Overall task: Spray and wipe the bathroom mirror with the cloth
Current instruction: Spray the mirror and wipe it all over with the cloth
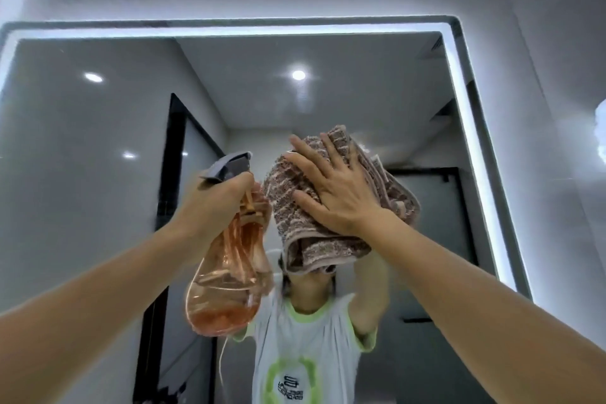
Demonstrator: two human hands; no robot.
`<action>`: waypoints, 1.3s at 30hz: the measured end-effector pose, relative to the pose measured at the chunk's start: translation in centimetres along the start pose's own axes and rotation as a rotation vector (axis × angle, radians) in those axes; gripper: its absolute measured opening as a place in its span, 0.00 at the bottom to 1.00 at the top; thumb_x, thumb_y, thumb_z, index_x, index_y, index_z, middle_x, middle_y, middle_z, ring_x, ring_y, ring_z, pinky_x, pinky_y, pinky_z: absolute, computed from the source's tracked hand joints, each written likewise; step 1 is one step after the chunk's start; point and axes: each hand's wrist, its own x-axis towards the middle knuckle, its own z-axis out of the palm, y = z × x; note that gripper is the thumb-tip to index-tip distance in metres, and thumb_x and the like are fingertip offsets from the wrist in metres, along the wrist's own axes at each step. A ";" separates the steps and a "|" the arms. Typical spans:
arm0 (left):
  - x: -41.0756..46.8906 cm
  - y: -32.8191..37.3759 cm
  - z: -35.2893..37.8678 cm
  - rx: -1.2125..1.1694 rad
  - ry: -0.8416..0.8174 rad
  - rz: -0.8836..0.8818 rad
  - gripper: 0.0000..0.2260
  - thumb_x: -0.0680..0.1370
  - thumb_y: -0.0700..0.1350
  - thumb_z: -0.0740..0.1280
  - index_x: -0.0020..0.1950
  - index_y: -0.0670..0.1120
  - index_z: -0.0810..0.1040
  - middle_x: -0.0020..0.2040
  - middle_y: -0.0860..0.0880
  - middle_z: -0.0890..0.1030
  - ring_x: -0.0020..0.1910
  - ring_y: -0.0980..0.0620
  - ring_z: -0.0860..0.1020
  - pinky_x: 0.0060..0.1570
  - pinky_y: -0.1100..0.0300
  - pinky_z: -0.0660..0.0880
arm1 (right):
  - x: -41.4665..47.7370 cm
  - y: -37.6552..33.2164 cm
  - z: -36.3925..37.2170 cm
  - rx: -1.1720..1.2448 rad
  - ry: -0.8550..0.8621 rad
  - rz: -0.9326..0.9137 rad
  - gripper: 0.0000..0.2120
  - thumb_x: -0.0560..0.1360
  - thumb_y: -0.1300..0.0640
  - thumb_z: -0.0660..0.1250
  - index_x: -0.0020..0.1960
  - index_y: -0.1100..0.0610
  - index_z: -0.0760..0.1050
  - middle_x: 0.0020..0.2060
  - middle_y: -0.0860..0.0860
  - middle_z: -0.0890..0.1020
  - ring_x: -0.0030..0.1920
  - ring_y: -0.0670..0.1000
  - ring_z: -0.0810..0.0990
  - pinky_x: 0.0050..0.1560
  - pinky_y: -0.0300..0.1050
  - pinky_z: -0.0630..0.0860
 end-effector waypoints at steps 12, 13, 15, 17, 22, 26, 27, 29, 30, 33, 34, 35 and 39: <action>-1.3 -2.1 0.4 -0.117 -0.029 -0.109 0.06 0.75 0.36 0.61 0.39 0.40 0.76 0.37 0.41 0.80 0.25 0.55 0.80 0.27 0.64 0.78 | -3.5 -1.5 0.8 -0.098 -0.026 0.452 0.27 0.75 0.33 0.44 0.72 0.35 0.43 0.75 0.45 0.41 0.72 0.58 0.31 0.64 0.67 0.29; -1.4 -2.2 0.3 -0.114 -0.035 -0.096 0.05 0.74 0.36 0.62 0.40 0.40 0.77 0.39 0.41 0.80 0.26 0.55 0.80 0.27 0.63 0.78 | -3.1 -1.4 0.8 -0.093 -0.040 0.482 0.28 0.74 0.33 0.45 0.72 0.34 0.42 0.75 0.45 0.39 0.72 0.59 0.30 0.64 0.68 0.29; -1.9 -1.6 -0.4 -0.120 -0.064 -0.054 0.04 0.74 0.35 0.62 0.42 0.40 0.76 0.39 0.40 0.79 0.25 0.55 0.80 0.27 0.64 0.77 | -0.5 -0.6 0.5 -0.048 -0.026 0.515 0.29 0.73 0.32 0.46 0.71 0.34 0.42 0.75 0.45 0.38 0.71 0.61 0.30 0.63 0.72 0.31; -1.8 -0.6 -1.5 -0.137 -0.036 -0.030 0.04 0.74 0.35 0.63 0.41 0.39 0.76 0.39 0.40 0.80 0.29 0.52 0.81 0.30 0.65 0.77 | 3.1 -0.5 0.4 -0.033 -0.052 0.482 0.30 0.72 0.30 0.46 0.71 0.34 0.42 0.75 0.46 0.38 0.71 0.63 0.30 0.62 0.73 0.31; -0.1 -0.3 -5.8 -0.047 0.076 -0.006 0.05 0.70 0.36 0.64 0.36 0.39 0.78 0.48 0.30 0.81 0.38 0.43 0.85 0.42 0.51 0.83 | 1.5 -5.2 2.2 -0.125 -0.080 0.159 0.32 0.69 0.28 0.44 0.71 0.34 0.44 0.75 0.47 0.41 0.71 0.64 0.31 0.65 0.72 0.32; -1.7 -0.2 -7.4 0.108 0.061 0.072 0.07 0.73 0.36 0.63 0.37 0.40 0.78 0.33 0.46 0.83 0.34 0.51 0.82 0.37 0.60 0.77 | 1.0 -3.9 0.8 -0.124 -0.122 0.200 0.35 0.66 0.29 0.43 0.71 0.37 0.52 0.76 0.44 0.48 0.74 0.60 0.37 0.68 0.69 0.37; -2.2 0.0 -7.9 0.126 0.060 0.096 0.08 0.73 0.36 0.63 0.36 0.42 0.77 0.28 0.51 0.81 0.31 0.55 0.80 0.33 0.64 0.76 | 2.5 -3.7 0.4 -0.104 -0.122 0.278 0.34 0.67 0.29 0.45 0.71 0.38 0.52 0.76 0.44 0.47 0.74 0.60 0.37 0.68 0.69 0.37; -2.0 0.0 -9.6 0.128 0.036 0.095 0.07 0.73 0.38 0.64 0.35 0.43 0.77 0.29 0.50 0.80 0.31 0.54 0.78 0.32 0.64 0.75 | 5.9 -5.1 0.5 -0.062 -0.127 0.398 0.34 0.70 0.29 0.50 0.73 0.38 0.47 0.75 0.45 0.43 0.72 0.63 0.33 0.67 0.71 0.35; -1.6 -0.1 -10.4 0.124 0.042 0.068 0.06 0.71 0.41 0.66 0.34 0.45 0.78 0.31 0.48 0.80 0.33 0.52 0.79 0.35 0.62 0.76 | 7.3 -7.0 1.2 -0.054 -0.133 0.394 0.35 0.70 0.29 0.50 0.73 0.38 0.44 0.75 0.46 0.41 0.71 0.64 0.31 0.66 0.71 0.33; -0.4 -0.8 -13.2 0.076 0.111 -0.011 0.05 0.57 0.51 0.68 0.28 0.52 0.81 0.34 0.48 0.85 0.40 0.47 0.81 0.43 0.54 0.75 | 8.1 -13.7 3.8 -0.035 -0.143 0.183 0.35 0.70 0.29 0.50 0.73 0.37 0.42 0.75 0.46 0.40 0.69 0.64 0.27 0.65 0.69 0.28; -0.5 -1.2 -13.9 0.077 0.112 -0.016 0.05 0.57 0.50 0.68 0.31 0.54 0.82 0.38 0.46 0.86 0.41 0.46 0.82 0.44 0.52 0.77 | 7.2 -14.8 4.4 -0.031 -0.136 0.120 0.34 0.71 0.30 0.50 0.72 0.36 0.44 0.75 0.45 0.42 0.70 0.63 0.28 0.65 0.67 0.27; -0.6 -1.4 -14.4 0.075 0.111 -0.009 0.05 0.60 0.48 0.68 0.34 0.54 0.83 0.41 0.45 0.85 0.42 0.46 0.83 0.46 0.51 0.79 | 6.1 -15.0 4.7 -0.035 -0.102 0.079 0.33 0.70 0.30 0.50 0.72 0.36 0.47 0.76 0.45 0.46 0.72 0.62 0.32 0.67 0.65 0.28; -0.9 -1.7 -16.5 0.012 0.073 0.050 0.09 0.72 0.36 0.65 0.44 0.49 0.81 0.38 0.47 0.81 0.39 0.49 0.80 0.38 0.61 0.79 | 6.3 -11.6 3.6 -0.084 -0.007 0.209 0.35 0.66 0.31 0.47 0.71 0.40 0.57 0.75 0.46 0.55 0.74 0.59 0.42 0.70 0.64 0.37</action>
